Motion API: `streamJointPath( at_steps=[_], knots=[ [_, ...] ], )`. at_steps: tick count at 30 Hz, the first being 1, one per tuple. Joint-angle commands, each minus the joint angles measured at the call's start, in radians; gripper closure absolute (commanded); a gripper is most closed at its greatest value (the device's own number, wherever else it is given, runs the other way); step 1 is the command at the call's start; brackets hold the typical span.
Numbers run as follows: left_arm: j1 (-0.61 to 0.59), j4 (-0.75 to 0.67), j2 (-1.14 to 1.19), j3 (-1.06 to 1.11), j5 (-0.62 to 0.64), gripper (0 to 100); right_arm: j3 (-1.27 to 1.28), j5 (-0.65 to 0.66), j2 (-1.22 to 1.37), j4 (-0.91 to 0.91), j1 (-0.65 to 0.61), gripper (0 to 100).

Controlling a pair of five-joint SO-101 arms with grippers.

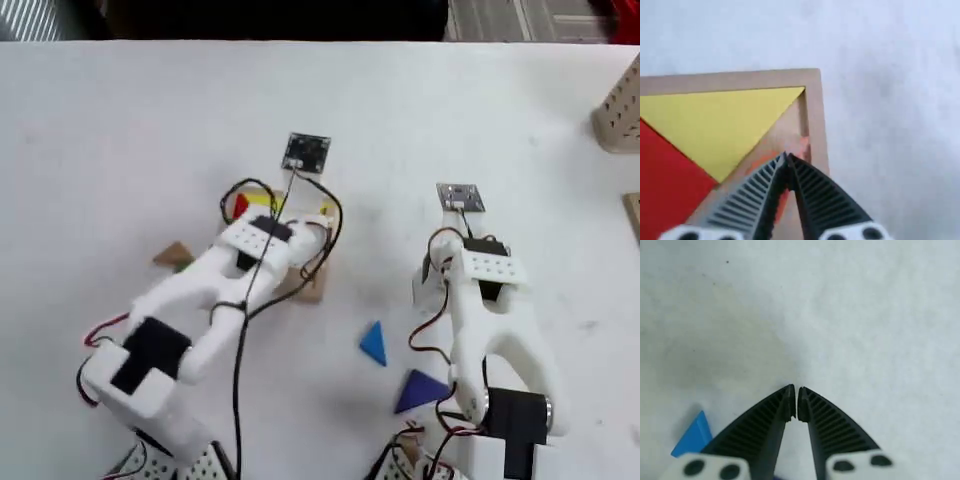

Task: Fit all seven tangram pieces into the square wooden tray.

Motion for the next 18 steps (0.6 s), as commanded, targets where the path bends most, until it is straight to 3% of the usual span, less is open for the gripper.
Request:
streamJointPath(
  at_steps=[1, 18],
  knots=[
    [0.010, -0.026, 0.002, -0.095, 0.014, 98, -0.005, 0.015, -0.036, -0.012, -0.012, 97.4],
    [0.015, 0.017, 0.101, -0.100, 0.021, 98, -0.005, 0.015, -0.036, -0.012, -0.013, 97.4]
  ],
)
